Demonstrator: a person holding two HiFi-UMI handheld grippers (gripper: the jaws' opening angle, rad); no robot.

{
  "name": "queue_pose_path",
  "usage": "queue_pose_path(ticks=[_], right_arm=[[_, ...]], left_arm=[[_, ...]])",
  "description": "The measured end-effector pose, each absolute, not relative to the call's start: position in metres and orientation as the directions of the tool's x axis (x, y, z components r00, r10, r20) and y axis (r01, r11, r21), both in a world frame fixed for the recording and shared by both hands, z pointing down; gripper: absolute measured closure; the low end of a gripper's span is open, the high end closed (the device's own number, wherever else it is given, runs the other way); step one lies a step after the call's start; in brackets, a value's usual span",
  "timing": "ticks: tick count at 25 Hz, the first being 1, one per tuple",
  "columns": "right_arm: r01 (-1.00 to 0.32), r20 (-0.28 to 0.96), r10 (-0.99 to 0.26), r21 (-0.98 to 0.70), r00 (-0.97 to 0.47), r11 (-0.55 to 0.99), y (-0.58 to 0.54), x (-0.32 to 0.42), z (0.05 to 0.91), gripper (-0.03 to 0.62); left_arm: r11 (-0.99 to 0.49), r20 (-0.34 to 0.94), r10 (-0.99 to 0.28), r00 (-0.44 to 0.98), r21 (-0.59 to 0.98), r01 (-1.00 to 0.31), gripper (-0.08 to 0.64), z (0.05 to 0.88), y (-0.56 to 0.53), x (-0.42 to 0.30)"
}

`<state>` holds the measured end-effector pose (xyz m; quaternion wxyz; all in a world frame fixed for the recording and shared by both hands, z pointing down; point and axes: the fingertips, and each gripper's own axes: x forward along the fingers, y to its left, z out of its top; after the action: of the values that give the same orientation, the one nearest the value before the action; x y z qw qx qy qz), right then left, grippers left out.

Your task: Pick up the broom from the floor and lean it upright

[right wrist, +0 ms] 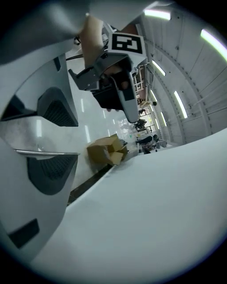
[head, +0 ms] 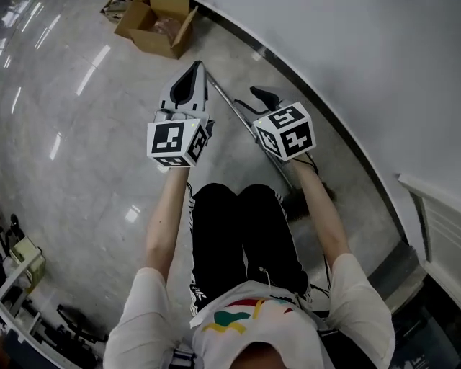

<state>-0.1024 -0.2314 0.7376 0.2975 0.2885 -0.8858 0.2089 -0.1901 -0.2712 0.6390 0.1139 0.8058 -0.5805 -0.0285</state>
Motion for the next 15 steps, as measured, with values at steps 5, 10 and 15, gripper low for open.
queue_pose_path(ticks=[5,10,15], right_arm=[[-0.629,0.732,-0.316,-0.192,-0.603,0.753,-0.232,-0.119,0.895,0.393],[-0.622,0.783,-0.256,-0.203,-0.567,0.756,-0.228,-0.127,0.983,0.393],[-0.61,0.828,-0.221,-0.174,-0.515,0.773,-0.235,-0.129,1.033,0.393]], left_arm=[[-0.27,0.123,-0.945,0.303,0.23,-0.935,0.515,0.774,-0.261,-0.207],[-0.233,0.177,-0.943,0.281,0.251,-0.94,0.515,0.856,-0.25,-0.218],[-0.208,0.213,-0.94,0.268,0.265,-0.942,0.515,0.899,-0.255,-0.214]])
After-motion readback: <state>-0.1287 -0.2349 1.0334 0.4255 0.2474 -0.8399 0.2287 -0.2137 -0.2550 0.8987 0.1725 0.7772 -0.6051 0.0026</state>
